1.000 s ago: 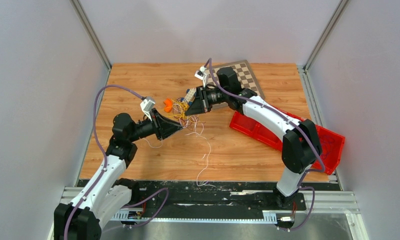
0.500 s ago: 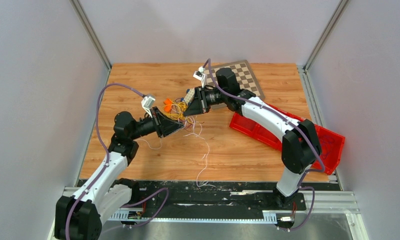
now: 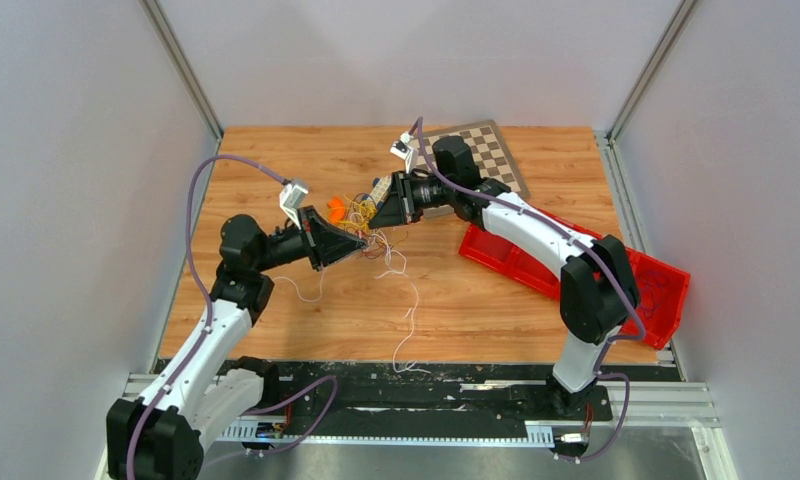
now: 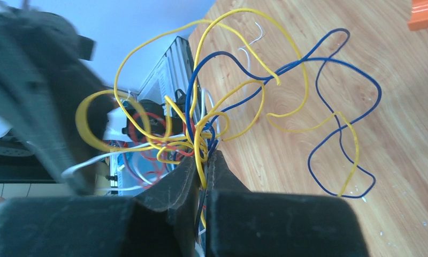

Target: Untangle the cables

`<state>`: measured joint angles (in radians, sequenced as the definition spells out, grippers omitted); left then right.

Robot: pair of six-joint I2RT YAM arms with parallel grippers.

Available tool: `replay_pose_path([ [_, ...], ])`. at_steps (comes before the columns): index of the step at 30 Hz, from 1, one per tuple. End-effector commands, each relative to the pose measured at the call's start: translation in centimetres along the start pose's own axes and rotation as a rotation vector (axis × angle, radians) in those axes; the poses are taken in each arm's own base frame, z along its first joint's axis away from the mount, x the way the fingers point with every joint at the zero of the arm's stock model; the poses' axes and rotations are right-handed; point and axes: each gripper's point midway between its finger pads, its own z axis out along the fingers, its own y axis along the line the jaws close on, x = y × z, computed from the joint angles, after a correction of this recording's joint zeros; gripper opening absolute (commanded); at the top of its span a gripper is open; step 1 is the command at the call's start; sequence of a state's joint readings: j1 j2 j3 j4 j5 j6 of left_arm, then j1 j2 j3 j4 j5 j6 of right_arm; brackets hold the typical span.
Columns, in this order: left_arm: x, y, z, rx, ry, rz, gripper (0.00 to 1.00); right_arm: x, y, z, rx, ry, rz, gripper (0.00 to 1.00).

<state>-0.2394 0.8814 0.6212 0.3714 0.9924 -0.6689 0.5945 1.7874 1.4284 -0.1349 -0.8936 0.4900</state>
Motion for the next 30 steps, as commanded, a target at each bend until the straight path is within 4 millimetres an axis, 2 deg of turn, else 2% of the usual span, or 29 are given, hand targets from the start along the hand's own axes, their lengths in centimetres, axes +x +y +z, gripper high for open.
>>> replay_pose_path([
  [1, -3.6, -6.0, -0.3, 0.15, 0.01, 0.196, 0.0, -1.1, -2.7, 1.1, 0.061, -0.036, 0.009, 0.07],
  [8, -7.4, -9.6, -0.7, 0.195, -0.05, 0.235, 0.0, -0.1, -5.8, 2.1, 0.123, -0.007, -0.015, 0.0],
  [10, -9.0, -10.8, -0.7, 0.202, -0.074, 0.268, 0.0, 0.7, -6.8, 2.3, 0.138, 0.012, -0.019, 0.0],
  [14, -13.6, -14.7, -1.1, 0.242, -0.136, 0.371, 0.0, 2.0, -9.0, 2.7, 0.173, 0.044, -0.041, 0.05],
  [15, -14.3, -14.7, -0.9, 0.236, -0.139, 0.361, 0.0, 2.3, -9.6, 2.9, 0.185, 0.052, -0.051, 0.06],
  [16, -15.5, -16.1, -1.2, 0.248, -0.155, 0.38, 0.0, 2.6, -10.1, 3.0, 0.194, 0.058, -0.06, 0.06],
  [17, -16.0, -16.2, -1.1, 0.25, -0.153, 0.374, 0.0, 2.8, -10.7, 3.1, 0.202, 0.066, -0.074, 0.06],
  [18, -16.9, -17.3, -1.3, 0.261, -0.167, 0.395, 0.0, 3.1, -11.1, 3.2, 0.209, 0.073, -0.081, 0.05],
  [22, -19.4, -19.6, -1.9, 0.263, -0.213, 0.44, 0.0, 4.2, -13.1, 3.6, 0.235, 0.105, -0.11, 0.0],
  [26, -22.3, -21.3, -2.3, 0.23, -0.276, 0.496, 0.0, 5.5, -15.1, 3.7, 0.269, 0.141, -0.129, 0.02],
  [27, -22.9, -21.1, -2.2, 0.215, -0.287, 0.517, 0.0, 6.0, -15.4, 3.8, 0.272, 0.153, -0.129, 0.03],
  [28, -23.9, -21.9, -2.6, 0.203, -0.311, 0.537, 0.0, 6.3, -15.7, 3.7, 0.275, 0.161, -0.13, 0.03],
  [29, -24.7, -21.4, -2.4, 0.179, -0.319, 0.555, 0.0, 6.6, -16.0, 3.8, 0.275, 0.17, -0.132, 0.03],
  [30, -25.7, -22.2, -2.8, 0.161, -0.341, 0.571, 0.0, 7.1, -16.2, 3.8, 0.276, 0.182, -0.133, 0.03],
])
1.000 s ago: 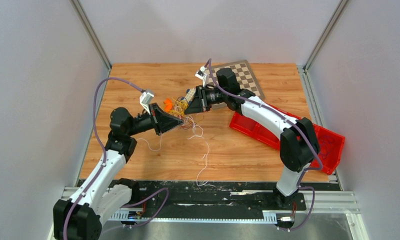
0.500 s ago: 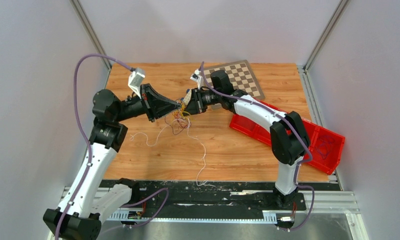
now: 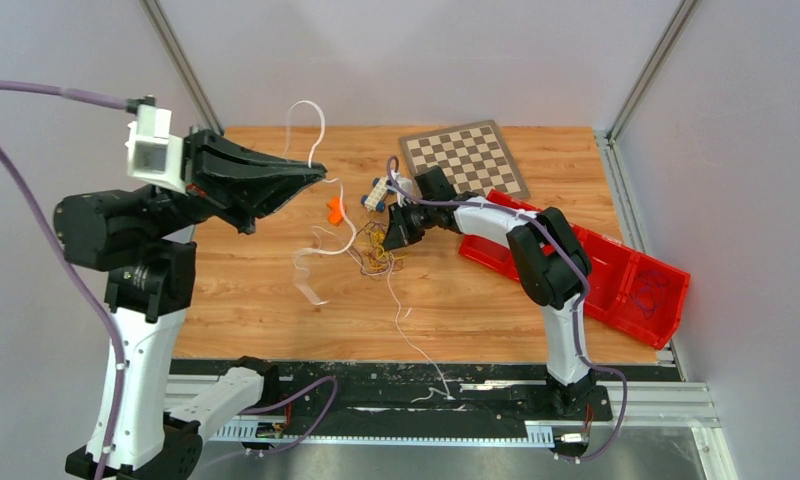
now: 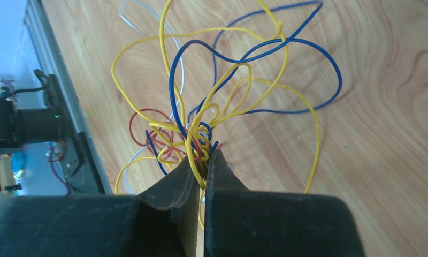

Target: Untangle the cables

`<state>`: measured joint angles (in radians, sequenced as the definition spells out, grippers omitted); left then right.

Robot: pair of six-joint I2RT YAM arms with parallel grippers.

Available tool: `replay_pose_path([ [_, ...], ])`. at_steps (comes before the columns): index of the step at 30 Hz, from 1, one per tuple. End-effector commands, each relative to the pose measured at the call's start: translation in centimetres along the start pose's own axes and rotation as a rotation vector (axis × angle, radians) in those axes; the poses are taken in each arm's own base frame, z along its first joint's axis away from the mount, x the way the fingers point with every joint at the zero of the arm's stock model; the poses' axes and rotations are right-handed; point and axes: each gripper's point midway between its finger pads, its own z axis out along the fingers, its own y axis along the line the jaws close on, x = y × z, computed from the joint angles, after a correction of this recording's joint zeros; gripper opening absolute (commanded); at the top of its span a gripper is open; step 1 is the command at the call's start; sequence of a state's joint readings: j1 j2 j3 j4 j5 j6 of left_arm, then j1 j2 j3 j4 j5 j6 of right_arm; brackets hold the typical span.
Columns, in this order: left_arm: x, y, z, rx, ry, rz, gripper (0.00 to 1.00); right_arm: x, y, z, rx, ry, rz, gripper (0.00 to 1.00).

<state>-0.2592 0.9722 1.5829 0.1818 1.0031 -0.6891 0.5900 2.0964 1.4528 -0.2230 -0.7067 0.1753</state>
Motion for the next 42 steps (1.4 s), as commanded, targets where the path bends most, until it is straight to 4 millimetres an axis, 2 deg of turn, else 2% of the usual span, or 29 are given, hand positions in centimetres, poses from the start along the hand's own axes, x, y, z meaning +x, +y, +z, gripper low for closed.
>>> replay_pose_path([
  [1, -2.3, 3.0, 0.7, -0.112, -0.023, 0.051, 0.0, 0.3, -1.1, 0.2, 0.022, 0.004, -0.094, 0.05],
  [2, -3.2, 2.8, 0.7, -0.123, -0.031, 0.066, 0.0, 0.4, -1.3, 0.3, 0.026, 0.01, -0.095, 0.1],
  [5, -2.8, 3.8, 0.6, -0.15, -0.014, 0.071, 0.0, -0.4, -0.2, -0.1, -0.006, 0.001, -0.112, 0.25],
  [7, -0.9, 4.8, 0.2, -0.179, 0.021, 0.011, 0.0, -2.0, 1.5, -1.0, -0.045, -0.022, -0.139, 0.3],
  [9, 2.7, 6.5, -0.5, -0.222, 0.071, -0.083, 0.0, -4.3, 3.3, -2.2, -0.077, -0.064, -0.197, 0.29],
  [10, 3.5, 6.4, -0.8, -0.225, 0.083, -0.1, 0.0, -5.8, 4.2, -2.8, -0.085, -0.093, -0.229, 0.26],
  [11, 5.7, 7.3, -1.3, -0.242, 0.11, -0.142, 0.0, -7.2, 5.1, -3.4, -0.094, -0.123, -0.26, 0.24],
  [12, 6.3, 7.1, -1.6, -0.245, 0.114, -0.146, 0.0, -8.6, 6.0, -4.0, -0.106, -0.151, -0.284, 0.25],
  [13, 8.2, 7.6, -2.0, -0.251, 0.139, -0.178, 0.0, -9.9, 7.0, -4.6, -0.123, -0.173, -0.303, 0.3],
  [14, 8.8, 7.5, -2.3, -0.246, 0.149, -0.182, 0.0, -10.8, 8.1, -5.4, -0.147, -0.186, -0.317, 0.4],
  [15, 10.3, 7.8, -2.6, -0.247, 0.172, -0.204, 0.0, -11.6, 9.2, -6.4, -0.167, -0.197, -0.332, 0.5],
  [17, 12.3, 7.4, -3.0, -0.205, 0.217, -0.243, 0.0, -12.1, 10.8, -8.9, -0.179, -0.202, -0.351, 0.66],
  [19, 14.1, 7.1, -3.4, -0.175, 0.252, -0.284, 0.0, -10.9, 11.5, -11.7, -0.17, -0.187, -0.359, 0.77],
  [22, 16.5, 6.6, -3.9, -0.12, 0.3, -0.356, 0.0, -8.1, 11.8, -16.1, -0.12, -0.188, -0.396, 0.92],
  [24, 18.3, 6.1, -4.1, -0.075, 0.334, -0.403, 0.0, -6.4, 11.6, -18.9, -0.06, -0.209, -0.412, 0.98],
  [26, 20.0, 5.7, -4.3, -0.049, 0.366, -0.436, 0.0, -5.8, 12.4, -21.7, -0.013, -0.247, -0.445, 1.0],
  [28, 21.4, 5.4, -4.3, -0.036, 0.392, -0.462, 0.0, -5.2, 14.1, -23.9, 0.005, -0.28, -0.505, 1.0],
  [31, 22.8, 5.0, -3.8, -0.015, 0.406, -0.498, 0.0, -4.7, 18.0, -26.6, -0.026, -0.347, -0.597, 1.0],
  [34, 23.5, 3.9, -2.3, 0.048, 0.409, -0.549, 0.0, -3.8, 21.2, -27.3, -0.045, -0.374, -0.672, 0.98],
  [36, 23.6, 3.2, -1.2, 0.092, 0.408, -0.565, 0.0, -3.1, 22.3, -27.4, -0.062, -0.379, -0.7, 0.96],
  [42, 23.7, 1.6, 1.6, 0.218, 0.39, -0.64, 0.0, -1.8, 23.4, -26.7, -0.079, -0.383, -0.747, 0.99],
])
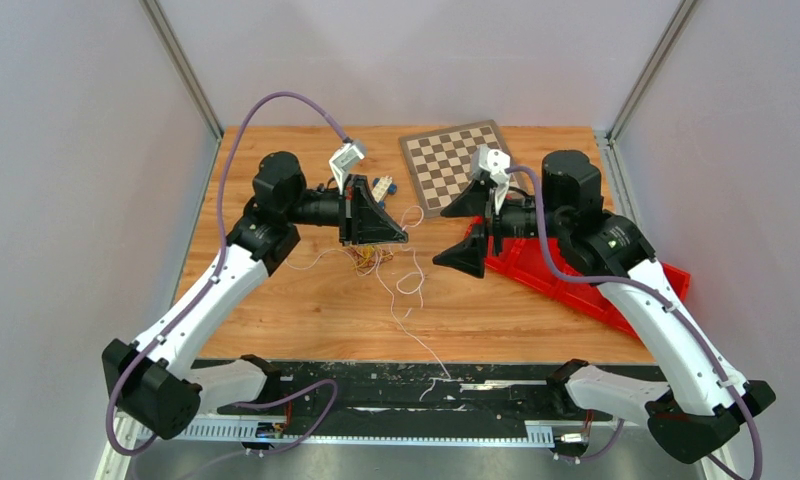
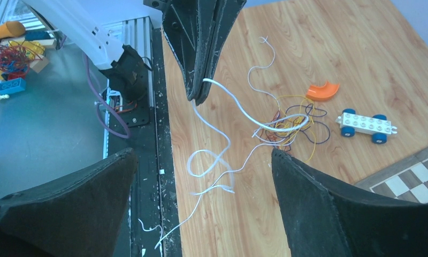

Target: Untangle the cables

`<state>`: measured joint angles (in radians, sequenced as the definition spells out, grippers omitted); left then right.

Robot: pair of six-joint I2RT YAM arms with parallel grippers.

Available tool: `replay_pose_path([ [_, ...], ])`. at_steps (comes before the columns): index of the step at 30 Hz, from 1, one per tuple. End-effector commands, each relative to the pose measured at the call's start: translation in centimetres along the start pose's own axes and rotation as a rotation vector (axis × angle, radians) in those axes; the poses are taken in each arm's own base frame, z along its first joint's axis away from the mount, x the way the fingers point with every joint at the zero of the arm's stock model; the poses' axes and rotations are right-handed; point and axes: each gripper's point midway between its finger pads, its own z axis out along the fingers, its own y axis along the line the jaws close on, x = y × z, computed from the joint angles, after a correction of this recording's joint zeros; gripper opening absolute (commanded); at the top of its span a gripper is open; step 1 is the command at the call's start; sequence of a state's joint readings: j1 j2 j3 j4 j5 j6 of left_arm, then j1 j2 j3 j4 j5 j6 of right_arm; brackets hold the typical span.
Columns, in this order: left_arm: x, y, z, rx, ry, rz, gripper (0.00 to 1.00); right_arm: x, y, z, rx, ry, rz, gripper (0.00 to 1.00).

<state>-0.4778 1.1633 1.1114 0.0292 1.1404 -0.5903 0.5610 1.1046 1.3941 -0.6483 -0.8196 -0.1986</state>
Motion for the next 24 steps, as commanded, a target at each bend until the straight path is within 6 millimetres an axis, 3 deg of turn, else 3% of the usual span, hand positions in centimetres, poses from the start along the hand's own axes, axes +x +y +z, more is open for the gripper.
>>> replay_pose_path([
  [1, -1.4, -2.7, 1.9, 0.138, -0.004, 0.019, 0.0, 0.8, -0.1, 0.9, 0.009, 0.003, -0.049, 1.0],
  [9, -0.8, -4.6, 4.0, 0.263, 0.064, -0.019, 0.0, 0.7, -0.5, 2.4, 0.024, -0.008, -0.162, 0.97],
  [13, -1.7, -4.6, 4.3, 0.271, 0.035, -0.048, 0.0, 1.5, -0.2, 2.6, 0.024, 0.004, -0.2, 0.66],
  [17, -2.4, -3.9, 4.7, 0.23, 0.002, -0.063, 0.0, 2.3, 0.6, 2.1, 0.017, 0.005, -0.193, 0.61],
  [19, -2.8, -3.5, 4.9, 0.211, -0.019, -0.068, 0.0, 2.8, 1.0, 1.9, 0.021, 0.007, -0.183, 0.53],
  [20, -2.9, -3.3, 5.0, 0.205, -0.026, -0.076, 0.0, 3.0, 0.9, 1.8, 0.034, 0.007, -0.179, 0.43],
  [22, -3.4, -3.0, 5.2, 0.19, -0.048, -0.083, 0.0, 2.9, 0.4, 1.6, 0.073, -0.001, -0.168, 0.06],
  [24, -3.9, -3.0, 5.3, 0.184, -0.06, -0.079, 0.0, 2.3, 0.0, 1.3, 0.114, -0.024, -0.166, 0.0],
])
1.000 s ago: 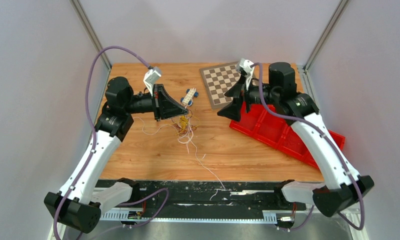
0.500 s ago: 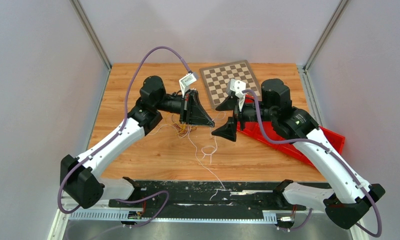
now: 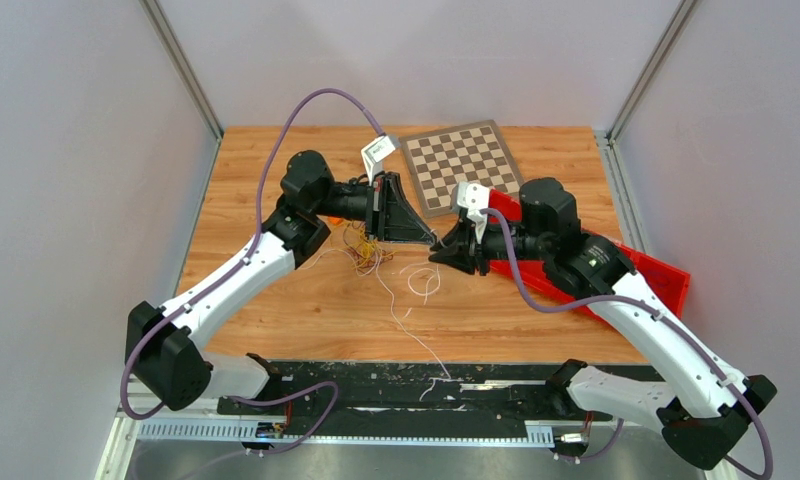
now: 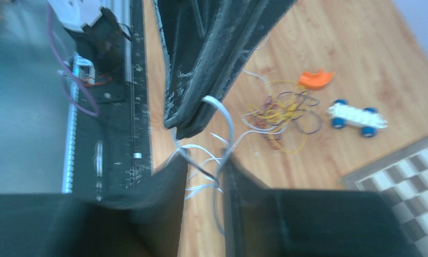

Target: Untangle the cables

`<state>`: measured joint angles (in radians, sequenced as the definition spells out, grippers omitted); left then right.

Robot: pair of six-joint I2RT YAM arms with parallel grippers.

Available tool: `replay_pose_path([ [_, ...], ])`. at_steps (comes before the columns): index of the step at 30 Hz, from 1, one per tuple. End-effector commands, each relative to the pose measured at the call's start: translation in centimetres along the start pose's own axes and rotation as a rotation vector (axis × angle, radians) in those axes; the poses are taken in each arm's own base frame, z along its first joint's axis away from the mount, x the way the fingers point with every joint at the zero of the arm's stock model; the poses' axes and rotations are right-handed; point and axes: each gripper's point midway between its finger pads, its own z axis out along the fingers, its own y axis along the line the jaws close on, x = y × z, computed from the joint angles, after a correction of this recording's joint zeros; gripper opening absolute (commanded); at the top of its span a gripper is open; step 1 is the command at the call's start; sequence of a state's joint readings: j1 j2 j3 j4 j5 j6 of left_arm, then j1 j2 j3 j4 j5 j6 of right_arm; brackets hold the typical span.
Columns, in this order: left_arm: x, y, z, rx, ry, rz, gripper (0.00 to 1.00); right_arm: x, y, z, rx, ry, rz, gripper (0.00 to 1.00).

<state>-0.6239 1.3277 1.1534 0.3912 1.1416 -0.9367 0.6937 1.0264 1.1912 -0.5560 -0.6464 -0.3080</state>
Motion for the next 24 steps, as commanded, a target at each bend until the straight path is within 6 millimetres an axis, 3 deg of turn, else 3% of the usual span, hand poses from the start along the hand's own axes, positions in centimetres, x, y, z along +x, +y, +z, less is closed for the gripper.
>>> replay_pose_path([
  [1, -2.8, -1.3, 0.5, 0.005, -0.067, 0.066, 0.0, -2.6, -1.0, -1.0, 0.097, -0.086, -0.037, 0.0],
  [3, -2.9, -1.1, 0.5, -0.002, -0.068, 0.067, 0.03, -2.6, -1.3, -1.5, 0.131, -0.089, -0.011, 0.0],
  [4, -2.9, -1.0, 0.5, -0.007, -0.067, 0.077, 0.13, -2.4, -1.3, -1.8, 0.141, -0.088, 0.002, 0.0],
  [5, -2.9, -0.8, 0.4, -0.017, -0.061, 0.068, 0.4, -2.1, -1.5, -2.2, 0.157, -0.083, 0.019, 0.0],
  [7, -3.3, -0.2, -0.1, -0.05, -0.058, 0.105, 0.68, -0.9, -2.8, -3.5, 0.222, -0.055, 0.065, 0.0],
  [11, -5.5, 1.9, -3.1, -0.192, -0.115, 0.166, 0.94, 2.9, -6.2, -7.2, 0.399, 0.047, 0.136, 0.0],
  [14, -5.8, 3.8, -5.4, -0.3, -0.134, 0.167, 0.99, 7.0, -9.4, -10.6, 0.539, 0.147, 0.194, 0.0],
  [20, -4.0, 4.3, -6.4, -0.337, -0.125, 0.171, 0.99, 12.5, -13.5, -15.3, 0.641, 0.28, 0.316, 0.0],
  [24, -3.3, 4.2, -6.7, -0.356, -0.122, 0.18, 1.0, 15.9, -16.4, -17.2, 0.661, 0.352, 0.32, 0.0],
])
